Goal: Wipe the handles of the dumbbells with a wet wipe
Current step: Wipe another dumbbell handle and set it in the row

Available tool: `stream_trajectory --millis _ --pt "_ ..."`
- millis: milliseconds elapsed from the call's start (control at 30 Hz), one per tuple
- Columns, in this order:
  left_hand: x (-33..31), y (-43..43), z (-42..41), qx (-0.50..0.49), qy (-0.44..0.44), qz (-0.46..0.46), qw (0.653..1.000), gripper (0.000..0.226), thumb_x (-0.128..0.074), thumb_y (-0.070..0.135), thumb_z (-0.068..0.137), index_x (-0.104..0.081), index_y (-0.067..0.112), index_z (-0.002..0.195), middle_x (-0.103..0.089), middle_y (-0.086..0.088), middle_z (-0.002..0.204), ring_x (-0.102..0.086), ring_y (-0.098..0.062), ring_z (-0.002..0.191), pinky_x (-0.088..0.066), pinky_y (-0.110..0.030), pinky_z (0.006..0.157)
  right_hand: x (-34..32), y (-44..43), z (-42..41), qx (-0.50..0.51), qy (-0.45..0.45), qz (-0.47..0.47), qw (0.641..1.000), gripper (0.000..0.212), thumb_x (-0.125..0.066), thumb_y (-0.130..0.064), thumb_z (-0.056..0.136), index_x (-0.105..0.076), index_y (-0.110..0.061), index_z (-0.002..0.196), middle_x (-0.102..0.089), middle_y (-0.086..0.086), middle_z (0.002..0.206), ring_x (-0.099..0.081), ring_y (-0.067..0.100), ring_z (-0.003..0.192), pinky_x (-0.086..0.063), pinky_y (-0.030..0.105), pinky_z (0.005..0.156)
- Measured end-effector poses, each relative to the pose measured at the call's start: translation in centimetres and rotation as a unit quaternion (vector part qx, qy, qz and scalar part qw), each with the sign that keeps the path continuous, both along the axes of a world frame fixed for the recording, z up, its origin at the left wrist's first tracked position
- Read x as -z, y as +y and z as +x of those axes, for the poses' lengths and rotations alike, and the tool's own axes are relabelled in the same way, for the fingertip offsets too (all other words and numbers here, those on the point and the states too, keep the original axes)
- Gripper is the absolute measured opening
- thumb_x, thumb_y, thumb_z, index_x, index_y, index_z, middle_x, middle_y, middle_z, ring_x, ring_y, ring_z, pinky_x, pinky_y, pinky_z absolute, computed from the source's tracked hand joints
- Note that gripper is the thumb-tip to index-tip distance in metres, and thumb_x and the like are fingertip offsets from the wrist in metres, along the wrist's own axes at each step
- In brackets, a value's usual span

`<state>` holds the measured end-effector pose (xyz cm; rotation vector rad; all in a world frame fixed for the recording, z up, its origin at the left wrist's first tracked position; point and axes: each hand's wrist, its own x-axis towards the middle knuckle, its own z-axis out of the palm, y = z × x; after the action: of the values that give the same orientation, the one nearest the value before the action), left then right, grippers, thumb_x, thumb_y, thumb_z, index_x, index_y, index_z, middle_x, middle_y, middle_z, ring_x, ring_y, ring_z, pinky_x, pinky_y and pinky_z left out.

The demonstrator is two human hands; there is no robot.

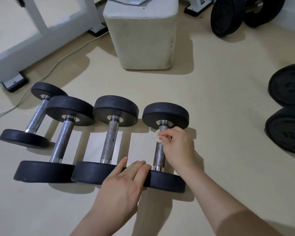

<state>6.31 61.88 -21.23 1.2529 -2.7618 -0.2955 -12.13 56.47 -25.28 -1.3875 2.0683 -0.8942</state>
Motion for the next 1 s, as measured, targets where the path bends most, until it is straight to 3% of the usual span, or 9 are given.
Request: stream_trajectory --millis 134,234,367,467,568,668,768,901,1002 --pt "-0.1 0.0 0.1 -0.011 0.023 0.016 1.000 0.042 -0.063 0.019 0.072 -0.063 0.018 0.114 -0.067 0.006 0.113 -0.064 -0.011 0.095 -0.040 -0.032 0.105 0.0 -0.5 -1.4 0.033 -0.018 -0.045 0.998 0.020 -0.064 -0.001 0.081 -0.076 -0.017 0.085 -0.058 -0.005 0.078 -0.053 0.012 0.069 -0.036 0.016 0.062" --pt "-0.5 -0.2 1.5 -0.031 0.048 0.046 0.997 0.044 -0.067 0.026 0.073 -0.060 0.021 0.116 -0.068 0.008 0.110 -0.060 -0.010 0.095 -0.045 -0.029 0.098 0.1 -0.8 -1.7 0.016 -0.007 -0.046 0.999 0.019 -0.062 -0.002 0.084 -0.076 -0.014 0.090 -0.062 0.000 0.085 -0.055 0.011 0.076 -0.037 0.008 0.064" --pt "-1.8 0.4 3.4 -0.048 0.068 0.088 0.993 0.049 -0.069 0.033 0.079 -0.057 0.024 0.126 -0.061 0.012 0.117 -0.056 -0.009 0.105 -0.042 -0.025 0.097 -0.4 2.4 -1.6 -0.060 -0.051 0.017 0.997 0.017 -0.065 -0.005 0.083 -0.076 -0.016 0.090 -0.063 -0.009 0.081 -0.057 0.006 0.074 -0.043 0.012 0.070" --pt "-1.8 0.9 1.2 -0.019 0.006 0.070 0.997 0.060 -0.053 0.060 0.081 -0.049 0.027 0.132 -0.056 0.006 0.119 -0.055 -0.013 0.105 -0.049 -0.025 0.085 -0.2 0.6 -1.6 -0.019 -0.049 -0.012 0.999 0.019 -0.065 -0.002 0.082 -0.076 -0.016 0.088 -0.066 -0.003 0.084 -0.060 0.012 0.078 -0.046 0.016 0.070" --pt "-1.1 0.2 -1.3 0.018 -0.040 0.063 0.997 0.060 -0.039 0.067 0.082 -0.053 0.026 0.123 -0.061 0.005 0.108 -0.061 -0.018 0.093 -0.053 -0.029 0.072 -0.2 -0.4 -0.8 -0.013 -0.023 -0.033 0.999 0.019 -0.063 -0.001 0.082 -0.076 -0.013 0.088 -0.066 0.003 0.087 -0.062 0.019 0.079 -0.047 0.023 0.071" --pt "-2.8 -3.3 -1.5 0.043 0.021 0.118 0.992 0.051 -0.035 0.066 0.087 -0.057 0.030 0.116 -0.062 0.009 0.105 -0.061 -0.017 0.093 -0.053 -0.034 0.071 -0.7 1.2 -0.7 -0.087 -0.028 0.026 0.995 0.016 -0.065 -0.004 0.082 -0.075 -0.015 0.084 -0.065 -0.001 0.091 -0.061 0.016 0.085 -0.048 0.027 0.080" --pt "-5.0 -10.4 -3.6 0.070 0.066 -0.040 0.995 0.035 -0.048 0.046 0.090 -0.063 0.021 0.110 -0.064 0.001 0.104 -0.059 -0.024 0.089 -0.052 -0.038 0.065 -1.4 1.5 -1.1 -0.107 -0.059 0.109 0.987 0.011 -0.066 -0.014 0.084 -0.075 -0.020 0.087 -0.066 -0.004 0.097 -0.061 0.016 0.090 -0.050 0.029 0.083" --pt "-4.1 -17.0 -9.2 0.106 -0.130 -0.087 0.982 0.045 -0.046 0.052 0.093 -0.051 0.019 0.122 -0.055 0.000 0.117 -0.051 -0.023 0.103 -0.044 -0.034 0.062 -1.2 -0.4 -1.7 -0.022 -0.005 0.041 0.999 0.019 -0.059 -0.005 0.086 -0.074 -0.012 0.096 -0.059 0.000 0.097 -0.057 0.017 0.085 -0.039 0.010 0.069" --pt "-2.0 -17.2 -9.6 0.087 -0.163 -0.106 0.977 0.043 -0.041 0.054 0.095 -0.048 0.020 0.121 -0.055 0.001 0.109 -0.045 -0.021 0.102 -0.035 -0.033 0.056 -0.7 -0.8 -1.3 -0.020 0.036 0.030 0.999 0.020 -0.056 -0.002 0.085 -0.073 -0.007 0.092 -0.057 0.002 0.091 -0.056 0.020 0.078 -0.034 0.016 0.061"
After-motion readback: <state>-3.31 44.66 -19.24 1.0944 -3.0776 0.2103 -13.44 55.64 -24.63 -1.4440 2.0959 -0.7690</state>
